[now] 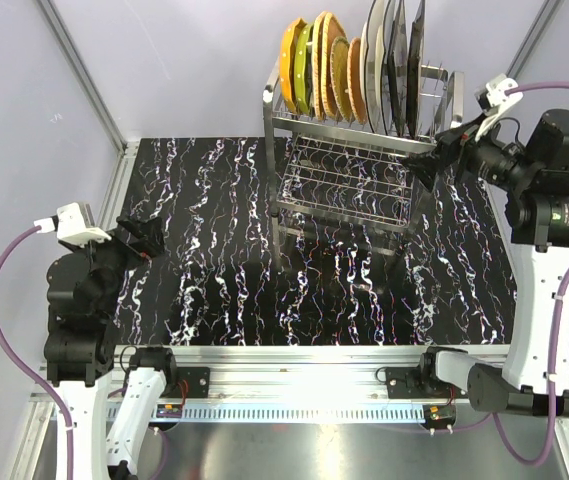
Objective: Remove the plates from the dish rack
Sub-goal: Grab a plate with the right arm
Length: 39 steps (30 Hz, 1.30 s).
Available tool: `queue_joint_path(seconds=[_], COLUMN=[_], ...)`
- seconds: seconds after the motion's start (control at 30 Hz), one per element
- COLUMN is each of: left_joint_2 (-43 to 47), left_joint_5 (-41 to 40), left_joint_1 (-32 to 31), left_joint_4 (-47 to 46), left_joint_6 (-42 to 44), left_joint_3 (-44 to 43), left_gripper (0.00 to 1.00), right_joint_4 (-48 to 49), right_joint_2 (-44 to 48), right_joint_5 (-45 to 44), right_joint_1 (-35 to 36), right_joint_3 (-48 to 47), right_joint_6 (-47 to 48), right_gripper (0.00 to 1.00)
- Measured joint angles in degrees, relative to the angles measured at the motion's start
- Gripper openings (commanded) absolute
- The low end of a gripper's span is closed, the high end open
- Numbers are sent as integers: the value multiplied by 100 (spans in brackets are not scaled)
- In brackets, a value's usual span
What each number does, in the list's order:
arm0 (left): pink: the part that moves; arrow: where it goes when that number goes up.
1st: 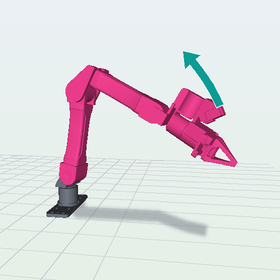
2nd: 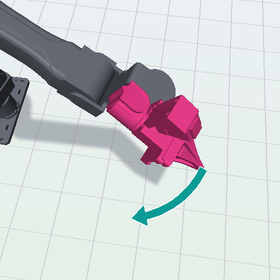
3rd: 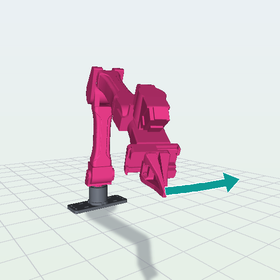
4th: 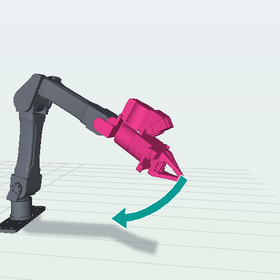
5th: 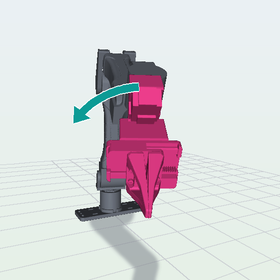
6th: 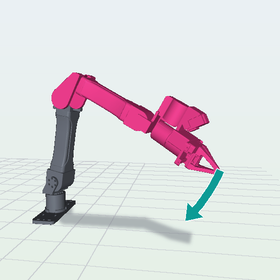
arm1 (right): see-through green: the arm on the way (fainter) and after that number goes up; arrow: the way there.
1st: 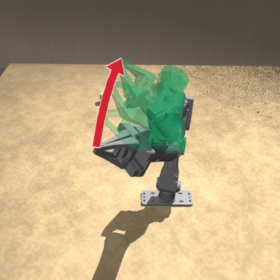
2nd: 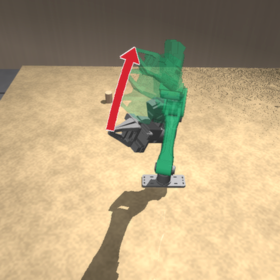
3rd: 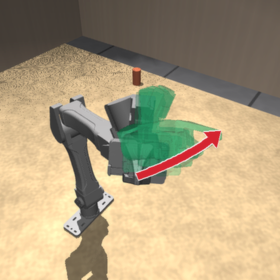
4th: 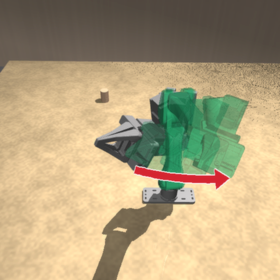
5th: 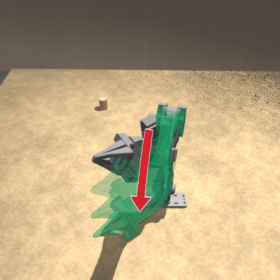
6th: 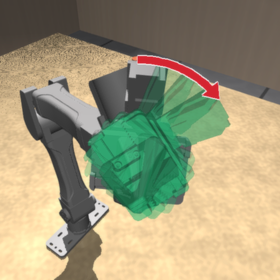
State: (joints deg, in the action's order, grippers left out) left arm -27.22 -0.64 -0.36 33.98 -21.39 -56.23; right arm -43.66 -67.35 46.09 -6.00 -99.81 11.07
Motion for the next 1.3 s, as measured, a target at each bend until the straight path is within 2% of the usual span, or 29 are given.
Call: queue_joint_path(seconds=[0.3, 0.8, 0.93, 1.3], left_joint_2=[-31, -31, -26, -24], left_joint_5=[118, 317, 326, 328], left_joint_1=[0, 0, 0, 0], left_joint_4=[-164, -240, -240, -240], left_joint_6=[-33, -258, -267, -299], left_joint_3=[52, 229, 229, 229], left_gripper=[99, 99, 99, 99], right_joint_4=[251, 638, 697, 1161], right_joint_2=[-494, -1650, -1781, -1867], right_joint_5=[-411, -1836, -2262, -3333], right_joint_1=[369, 638, 833, 1209], right_joint_3=[-839, -1912, -1912, -1784], right_joint_6=[-146, -632, -708, -623], right_gripper=[100, 100, 95, 74])
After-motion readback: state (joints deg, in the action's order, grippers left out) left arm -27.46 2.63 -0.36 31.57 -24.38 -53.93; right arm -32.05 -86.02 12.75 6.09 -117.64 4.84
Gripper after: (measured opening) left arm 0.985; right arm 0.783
